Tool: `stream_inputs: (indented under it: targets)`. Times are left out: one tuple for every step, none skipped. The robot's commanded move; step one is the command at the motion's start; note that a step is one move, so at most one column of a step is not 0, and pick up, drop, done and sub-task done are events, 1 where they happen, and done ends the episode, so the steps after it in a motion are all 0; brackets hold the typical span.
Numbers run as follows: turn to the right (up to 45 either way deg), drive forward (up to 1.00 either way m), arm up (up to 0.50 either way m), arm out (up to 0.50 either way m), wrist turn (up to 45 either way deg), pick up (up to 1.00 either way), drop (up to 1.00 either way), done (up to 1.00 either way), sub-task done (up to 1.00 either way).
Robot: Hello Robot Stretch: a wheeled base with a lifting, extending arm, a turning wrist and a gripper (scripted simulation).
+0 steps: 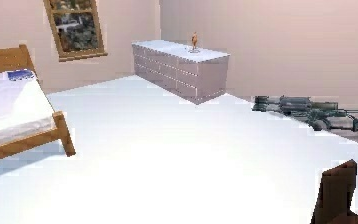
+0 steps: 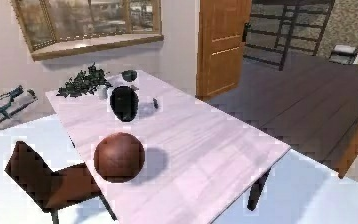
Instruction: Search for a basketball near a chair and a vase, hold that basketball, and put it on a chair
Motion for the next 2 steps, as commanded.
stream_inputs:
  targets:
    - [-45.0, 0.00, 0.00, 0.00, 0.0, 0.00, 0.00, 0.00, 0.00]
    - [-39.0, 0.00, 0.00, 0.00, 0.0, 0.00, 0.00, 0.00, 0.00]
